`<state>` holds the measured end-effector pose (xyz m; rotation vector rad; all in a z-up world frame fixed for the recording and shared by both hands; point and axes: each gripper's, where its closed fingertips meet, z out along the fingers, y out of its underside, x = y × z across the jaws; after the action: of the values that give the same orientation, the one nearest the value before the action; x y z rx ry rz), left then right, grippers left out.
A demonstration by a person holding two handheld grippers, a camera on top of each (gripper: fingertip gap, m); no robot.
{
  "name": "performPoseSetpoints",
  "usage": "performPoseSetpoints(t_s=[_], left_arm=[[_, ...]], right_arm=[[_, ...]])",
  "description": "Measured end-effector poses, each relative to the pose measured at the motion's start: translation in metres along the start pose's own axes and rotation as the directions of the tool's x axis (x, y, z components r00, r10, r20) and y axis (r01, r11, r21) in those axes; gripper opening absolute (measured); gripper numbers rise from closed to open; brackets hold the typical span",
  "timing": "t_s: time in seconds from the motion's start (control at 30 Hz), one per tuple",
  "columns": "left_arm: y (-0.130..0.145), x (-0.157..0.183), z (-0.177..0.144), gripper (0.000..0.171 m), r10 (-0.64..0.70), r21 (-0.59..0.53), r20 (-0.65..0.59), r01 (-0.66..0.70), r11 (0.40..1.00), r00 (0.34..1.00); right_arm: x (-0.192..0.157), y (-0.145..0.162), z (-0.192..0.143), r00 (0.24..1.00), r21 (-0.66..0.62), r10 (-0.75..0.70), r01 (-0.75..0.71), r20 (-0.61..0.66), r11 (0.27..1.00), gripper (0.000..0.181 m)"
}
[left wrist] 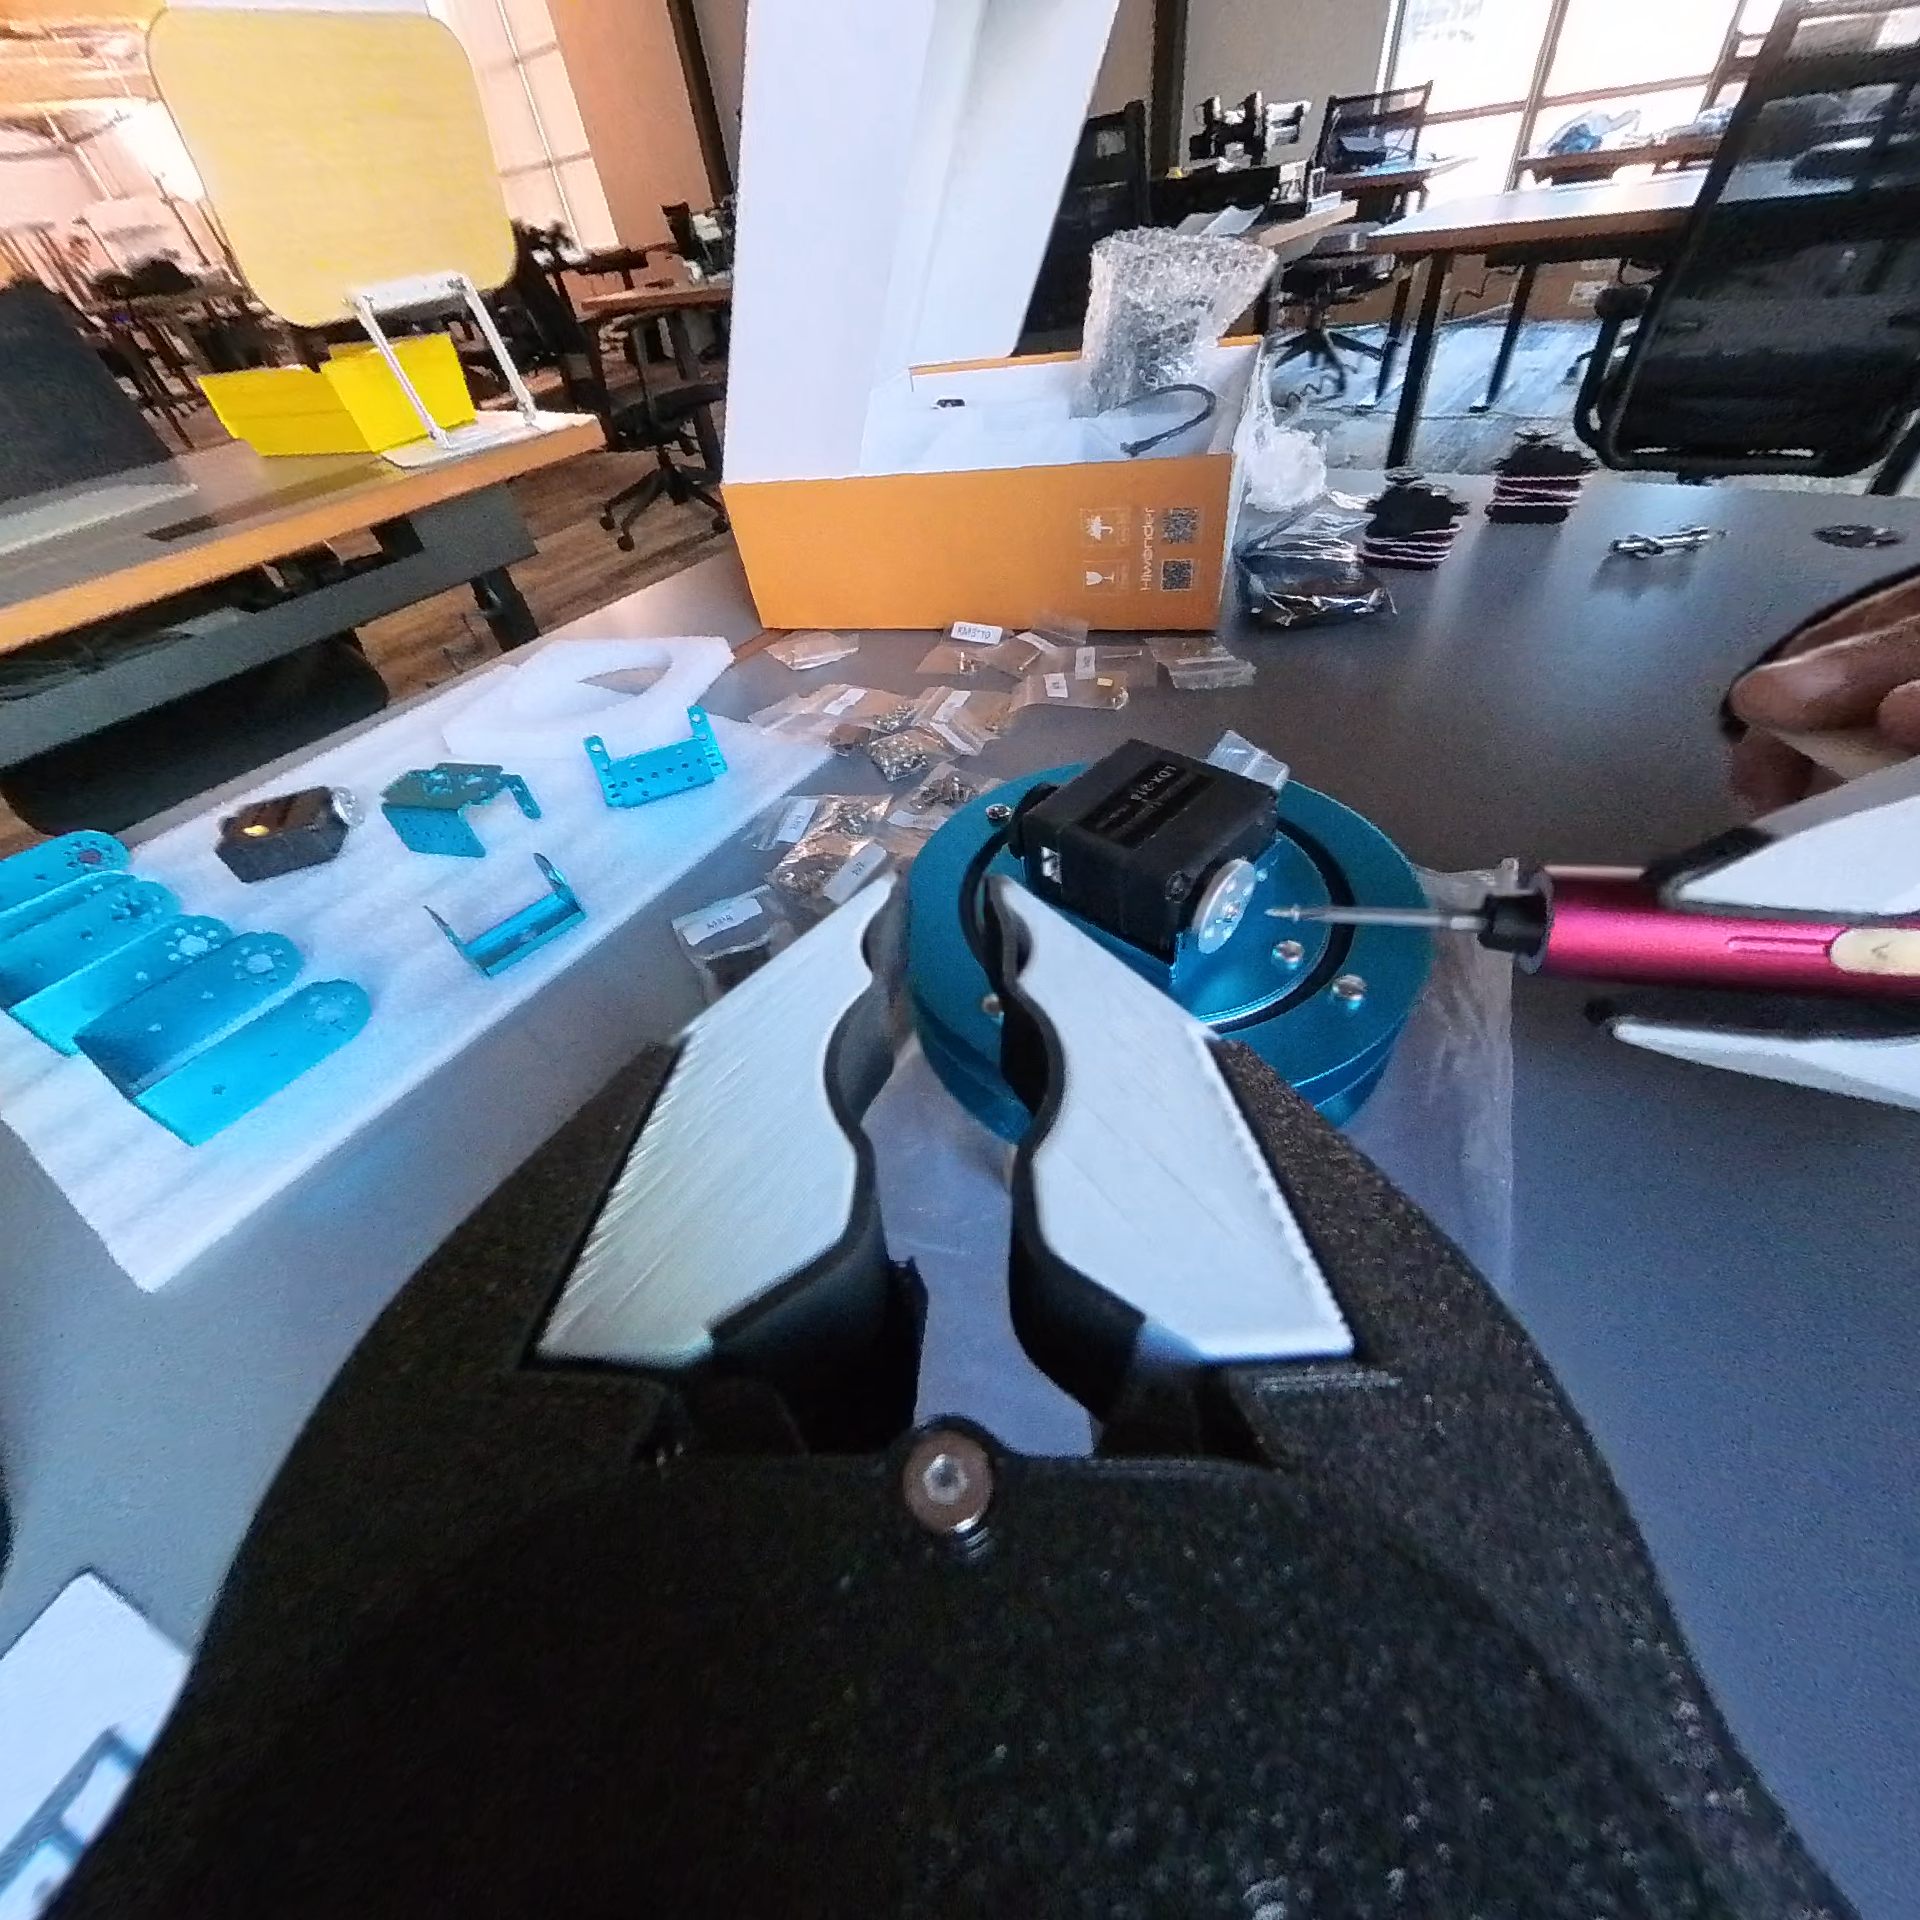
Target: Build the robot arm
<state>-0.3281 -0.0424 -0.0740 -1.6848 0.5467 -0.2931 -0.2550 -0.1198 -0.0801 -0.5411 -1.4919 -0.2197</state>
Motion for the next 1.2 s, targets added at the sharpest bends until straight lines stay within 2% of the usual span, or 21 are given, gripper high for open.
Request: performPoseSetpoints(t_s=[0.13, 0.37, 1.2], left_arm=[[0.007, 0.005, 0.006, 0.017, -0.074, -0.029, -0.040, 0.073, 0.997, 0.996], [0.019, 0.005, 0.012, 0.021, -0.148, -0.070, -0.071, 0.143, 0.987, 0.986], [0.022, 0.012, 0.013, 0.016, -0.085, -0.092, -0.062, 0.079, 0.993, 0.994]], right_arm=[[-0.002, -0.001, -0.005, 0.999, -0.007, -0.034, 0.033, -0.019, 0.999, 0.022], [-0.002, 0.009, -0.004, 1.000, -0.024, 0.007, -0.007, 0.000, 1.000, 0.021], [-0.004, 0.008, 0.007, 1.000, -0.060, -0.004, 0.005, 0.004, 0.998, 0.022]])
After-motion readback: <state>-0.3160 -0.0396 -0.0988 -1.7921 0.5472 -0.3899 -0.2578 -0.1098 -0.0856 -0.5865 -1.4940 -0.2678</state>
